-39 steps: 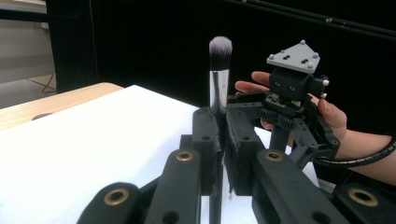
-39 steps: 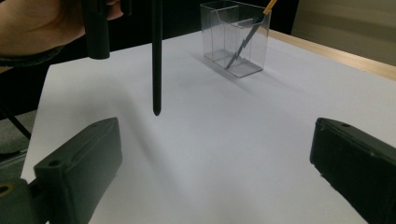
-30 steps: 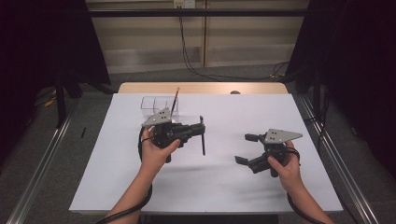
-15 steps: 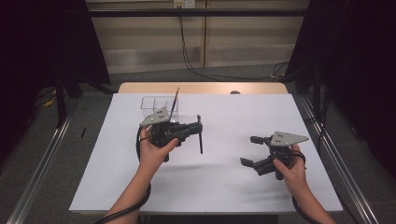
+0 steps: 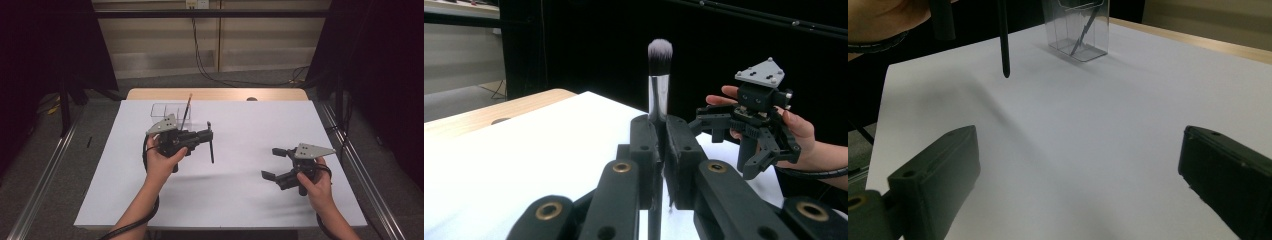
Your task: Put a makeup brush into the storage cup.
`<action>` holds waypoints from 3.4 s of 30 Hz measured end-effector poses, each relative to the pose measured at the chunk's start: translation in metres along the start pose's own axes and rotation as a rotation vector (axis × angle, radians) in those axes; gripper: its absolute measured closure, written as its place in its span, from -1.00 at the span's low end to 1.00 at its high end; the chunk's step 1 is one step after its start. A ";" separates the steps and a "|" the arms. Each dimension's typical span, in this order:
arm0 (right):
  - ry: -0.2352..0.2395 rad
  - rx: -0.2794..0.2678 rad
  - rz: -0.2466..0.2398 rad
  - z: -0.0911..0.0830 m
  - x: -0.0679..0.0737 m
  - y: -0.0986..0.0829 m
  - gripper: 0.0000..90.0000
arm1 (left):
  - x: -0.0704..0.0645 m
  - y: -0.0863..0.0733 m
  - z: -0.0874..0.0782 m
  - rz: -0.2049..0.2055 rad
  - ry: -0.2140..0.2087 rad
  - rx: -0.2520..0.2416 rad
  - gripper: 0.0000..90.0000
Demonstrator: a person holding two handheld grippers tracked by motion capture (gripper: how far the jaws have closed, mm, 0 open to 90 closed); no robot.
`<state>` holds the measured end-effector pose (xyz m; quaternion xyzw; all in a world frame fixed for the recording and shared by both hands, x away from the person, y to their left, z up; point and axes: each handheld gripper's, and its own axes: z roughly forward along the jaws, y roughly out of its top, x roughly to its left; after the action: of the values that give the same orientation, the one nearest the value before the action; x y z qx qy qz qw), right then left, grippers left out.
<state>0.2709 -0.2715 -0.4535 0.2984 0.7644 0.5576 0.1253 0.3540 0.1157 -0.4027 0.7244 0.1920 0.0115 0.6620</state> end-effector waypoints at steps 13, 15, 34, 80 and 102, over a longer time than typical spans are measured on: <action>-0.004 -0.003 0.005 -0.005 0.000 -0.003 -0.93 | 0.005 0.004 -0.007 0.007 0.024 -0.004 0.86; -0.008 -0.004 0.007 -0.007 0.000 -0.003 -0.93 | 0.006 0.004 -0.009 0.005 0.030 -0.006 0.86; -0.033 -0.021 0.025 -0.020 -0.001 -0.008 -0.93 | 0.014 0.008 -0.024 0.011 0.076 -0.017 0.86; -0.072 -0.026 0.038 -0.035 -0.001 -0.021 -0.93 | 0.039 0.027 -0.049 0.018 0.182 -0.017 0.86; -0.077 -0.033 0.042 -0.039 0.000 -0.023 -0.93 | 0.049 0.042 -0.061 0.037 0.232 -0.014 0.86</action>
<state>0.2433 -0.3067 -0.4618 0.3334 0.7432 0.5609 0.1477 0.3942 0.1864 -0.3666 0.7169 0.2537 0.1090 0.6402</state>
